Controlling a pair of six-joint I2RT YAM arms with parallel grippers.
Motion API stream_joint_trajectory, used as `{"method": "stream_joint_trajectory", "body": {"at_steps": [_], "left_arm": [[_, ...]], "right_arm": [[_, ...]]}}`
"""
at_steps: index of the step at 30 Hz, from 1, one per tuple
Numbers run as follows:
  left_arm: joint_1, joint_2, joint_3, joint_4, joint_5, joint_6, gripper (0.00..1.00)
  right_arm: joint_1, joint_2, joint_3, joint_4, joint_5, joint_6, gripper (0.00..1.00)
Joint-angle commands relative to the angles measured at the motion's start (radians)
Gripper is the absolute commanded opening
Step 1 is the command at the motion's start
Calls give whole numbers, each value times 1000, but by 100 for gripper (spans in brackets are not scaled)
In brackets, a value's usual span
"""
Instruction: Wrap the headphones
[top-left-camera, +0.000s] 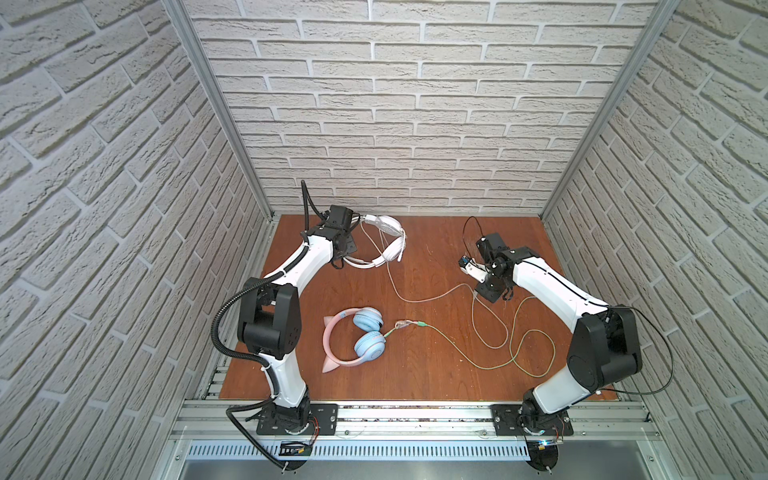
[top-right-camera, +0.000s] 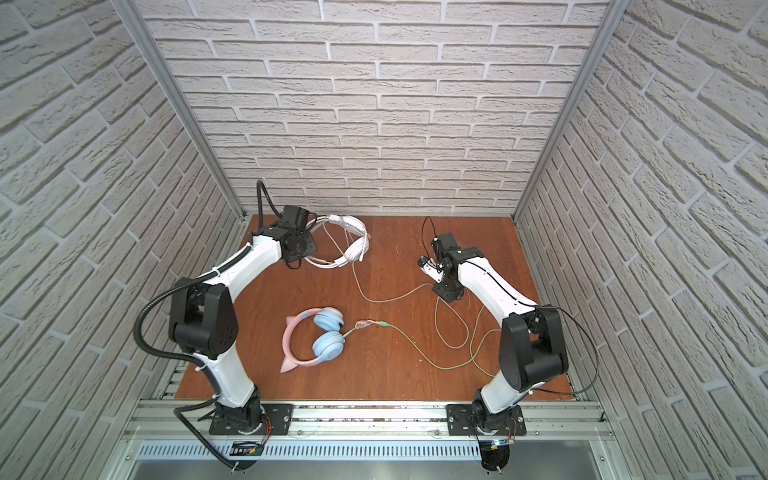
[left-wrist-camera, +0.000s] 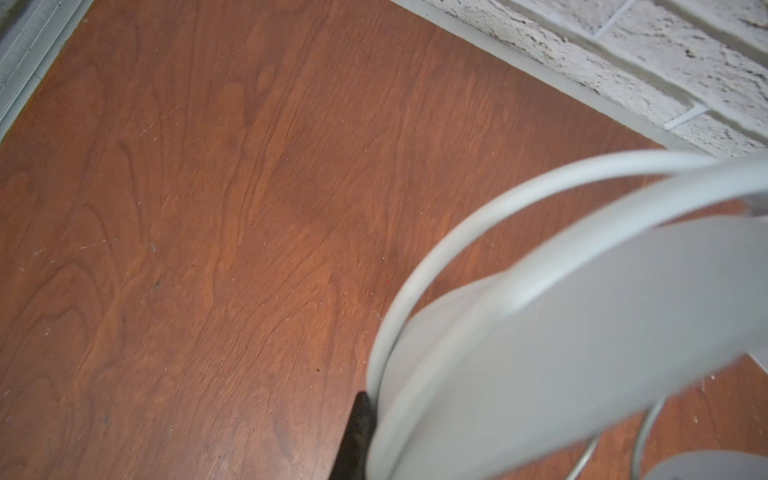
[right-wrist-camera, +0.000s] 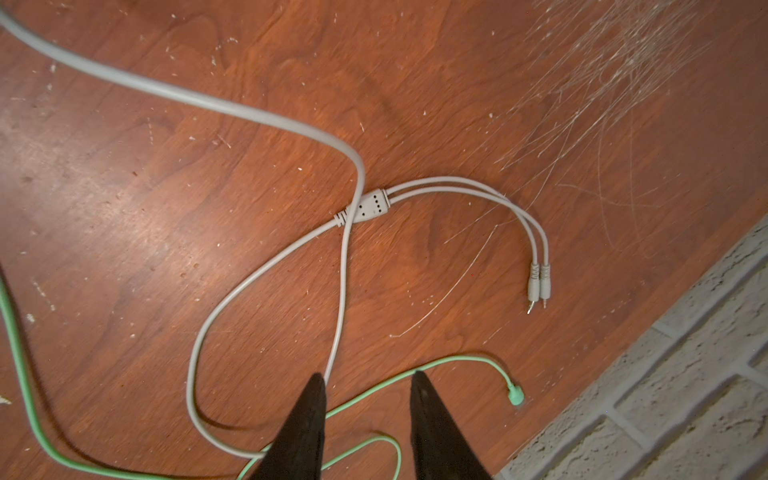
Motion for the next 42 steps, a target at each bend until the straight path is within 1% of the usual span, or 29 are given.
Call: {"method": "stream_joint_trajectory", "body": {"at_steps": [1, 4, 7, 10, 13, 18, 21, 24, 27, 33, 35, 37, 38, 39, 41, 42], "left_arm": [[8, -27, 4, 80, 21, -13, 0], [8, -22, 5, 82, 21, -11, 0], [7, -14, 9, 82, 25, -13, 0], [8, -9, 12, 79, 30, -14, 0], [8, -7, 16, 74, 32, -11, 0], [7, -4, 17, 72, 33, -11, 0], [7, -2, 19, 70, 33, -10, 0], [8, -3, 19, 68, 34, -8, 0], [7, -3, 18, 66, 35, -5, 0], [9, -3, 19, 61, 40, 4, 0], [9, -4, 18, 60, 40, 8, 0], [10, -7, 15, 57, 38, 8, 0], [13, -7, 14, 58, 38, 10, 0], [13, -9, 13, 57, 37, 11, 0], [13, -7, 14, 58, 36, 11, 0], [13, -7, 14, 56, 37, 12, 0]], "right_arm": [[2, -30, 5, 53, -31, 34, 41], [18, -74, -10, 87, -183, -35, 43], [48, -118, -49, 167, -264, -104, 46], [76, -120, -57, 172, -319, -173, 51], [142, -104, -72, 179, -295, -229, 57], [222, -58, -88, 183, -263, -258, 58], [269, -25, -102, 210, -207, -268, 58], [290, 6, -107, 245, -167, -280, 58], [316, 43, -100, 265, -71, -306, 58], [323, 143, -87, 297, 26, -371, 57], [323, 171, -85, 314, 36, -381, 56], [323, 198, -72, 322, 33, -381, 53], [323, 210, -61, 319, 28, -379, 49], [324, 220, -47, 306, 26, -374, 43], [332, 234, -21, 282, 26, -359, 27], [333, 234, -20, 276, 17, -358, 21]]}}
